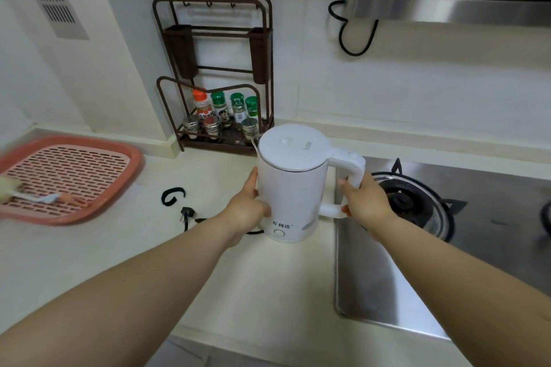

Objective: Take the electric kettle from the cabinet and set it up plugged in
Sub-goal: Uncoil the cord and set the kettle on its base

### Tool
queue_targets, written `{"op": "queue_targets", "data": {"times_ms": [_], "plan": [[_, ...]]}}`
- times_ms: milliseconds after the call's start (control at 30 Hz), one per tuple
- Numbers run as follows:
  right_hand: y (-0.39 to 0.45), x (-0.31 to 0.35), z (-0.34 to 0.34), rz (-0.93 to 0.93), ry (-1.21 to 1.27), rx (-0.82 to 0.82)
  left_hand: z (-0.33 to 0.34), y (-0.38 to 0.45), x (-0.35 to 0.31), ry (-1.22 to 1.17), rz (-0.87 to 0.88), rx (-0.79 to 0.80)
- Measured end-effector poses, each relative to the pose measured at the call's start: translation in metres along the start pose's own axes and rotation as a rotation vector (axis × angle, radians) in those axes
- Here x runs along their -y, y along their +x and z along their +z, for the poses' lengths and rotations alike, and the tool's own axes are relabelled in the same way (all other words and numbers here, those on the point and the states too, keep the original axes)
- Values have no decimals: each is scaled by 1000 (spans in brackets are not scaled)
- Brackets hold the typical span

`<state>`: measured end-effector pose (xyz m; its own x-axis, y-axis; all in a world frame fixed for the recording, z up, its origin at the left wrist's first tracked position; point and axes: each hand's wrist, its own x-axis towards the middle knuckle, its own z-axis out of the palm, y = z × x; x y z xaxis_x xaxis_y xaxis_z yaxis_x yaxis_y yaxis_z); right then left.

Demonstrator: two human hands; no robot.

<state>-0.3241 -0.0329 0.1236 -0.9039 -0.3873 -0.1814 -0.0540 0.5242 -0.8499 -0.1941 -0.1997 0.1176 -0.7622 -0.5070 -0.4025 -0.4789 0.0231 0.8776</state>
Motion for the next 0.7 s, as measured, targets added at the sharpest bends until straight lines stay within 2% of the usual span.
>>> {"op": "queue_targets", "data": {"times_ms": [167,433,700], "plan": [[18,3,-4,9,43,-46,7,17,-8,-65,-2,25],[66,31,-7,65,-35,-91,10,83,-39,-76,30,-2],[122,35,-1,111,70,-194,5,154,-75,-41,81,105]]}}
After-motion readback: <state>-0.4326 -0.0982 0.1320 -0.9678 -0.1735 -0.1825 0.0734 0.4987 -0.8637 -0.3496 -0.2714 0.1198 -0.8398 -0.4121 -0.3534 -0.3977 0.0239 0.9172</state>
